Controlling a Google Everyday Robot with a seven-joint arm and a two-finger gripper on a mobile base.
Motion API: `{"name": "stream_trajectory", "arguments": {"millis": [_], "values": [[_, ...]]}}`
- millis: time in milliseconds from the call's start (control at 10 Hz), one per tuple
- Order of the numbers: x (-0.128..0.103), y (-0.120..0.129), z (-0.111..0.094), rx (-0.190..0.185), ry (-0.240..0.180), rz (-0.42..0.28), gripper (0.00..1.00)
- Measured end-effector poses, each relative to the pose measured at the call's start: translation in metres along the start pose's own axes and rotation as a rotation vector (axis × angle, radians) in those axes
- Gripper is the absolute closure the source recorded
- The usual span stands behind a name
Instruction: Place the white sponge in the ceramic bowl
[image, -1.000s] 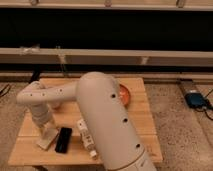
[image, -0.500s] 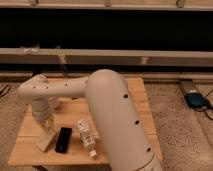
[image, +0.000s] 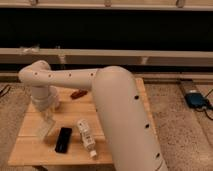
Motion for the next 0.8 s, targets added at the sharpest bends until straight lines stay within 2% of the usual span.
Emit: {"name": "stream_trajectory", "arguments": {"millis": [300, 700, 800], "values": [[0.004, 0.061, -0.021, 0.007, 0.013, 0.078, 1.00], [-0.016, 0.166, -0.047, 0.009, 0.021, 0.232, 1.00], [-0.020, 0.180, -0.051, 0.009, 0.023, 0.258, 1.00]]}}
